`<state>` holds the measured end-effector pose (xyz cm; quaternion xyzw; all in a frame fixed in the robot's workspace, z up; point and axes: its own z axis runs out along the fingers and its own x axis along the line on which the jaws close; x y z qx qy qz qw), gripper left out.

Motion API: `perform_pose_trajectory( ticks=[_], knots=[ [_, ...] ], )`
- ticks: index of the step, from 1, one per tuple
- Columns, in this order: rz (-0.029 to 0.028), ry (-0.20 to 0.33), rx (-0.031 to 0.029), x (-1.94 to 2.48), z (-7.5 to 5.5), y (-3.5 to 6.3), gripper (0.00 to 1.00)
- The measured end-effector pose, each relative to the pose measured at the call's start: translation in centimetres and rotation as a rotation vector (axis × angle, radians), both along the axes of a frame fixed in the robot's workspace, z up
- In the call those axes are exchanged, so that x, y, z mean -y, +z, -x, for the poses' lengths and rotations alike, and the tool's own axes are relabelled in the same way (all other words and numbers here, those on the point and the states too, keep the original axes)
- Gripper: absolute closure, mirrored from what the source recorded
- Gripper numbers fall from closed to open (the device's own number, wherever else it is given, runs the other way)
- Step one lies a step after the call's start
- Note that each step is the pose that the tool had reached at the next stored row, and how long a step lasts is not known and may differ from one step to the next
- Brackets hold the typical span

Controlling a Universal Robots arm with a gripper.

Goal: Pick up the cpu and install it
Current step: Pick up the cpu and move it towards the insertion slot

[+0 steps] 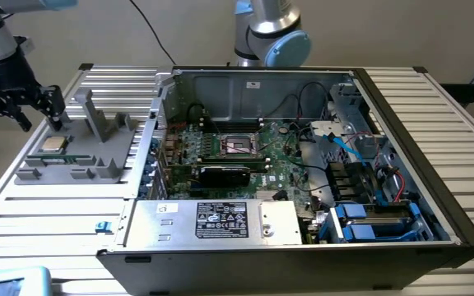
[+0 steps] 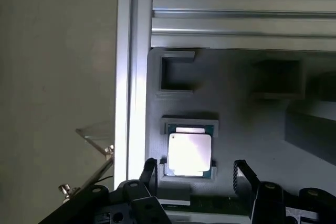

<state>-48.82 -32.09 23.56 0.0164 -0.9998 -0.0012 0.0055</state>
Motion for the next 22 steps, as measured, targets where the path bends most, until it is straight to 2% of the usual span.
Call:
perform_pose_trajectory(
  ticks=[5, 10, 12, 14, 17, 22],
  knots=[
    [-0.0021, 0.004, -0.0014, 0.34, 0.0, -0.91, 0.31],
    [-0.002, 0.004, -0.0017, 0.35, 0.0, -1.06, 0.31],
    [-0.005, 0.004, -0.0015, 0.35, 0.0, -1.25, 0.31],
    [-0.0078, 0.006, -0.0069, 0.35, 0.0, -1.42, 0.31],
    [-0.0162, 0.008, -0.0143, 0.35, 0.0, -1.69, 0.31],
    [-0.0226, 0.008, -0.0207, 0.35, -0.1, -2.44, 0.31]
  ],
)
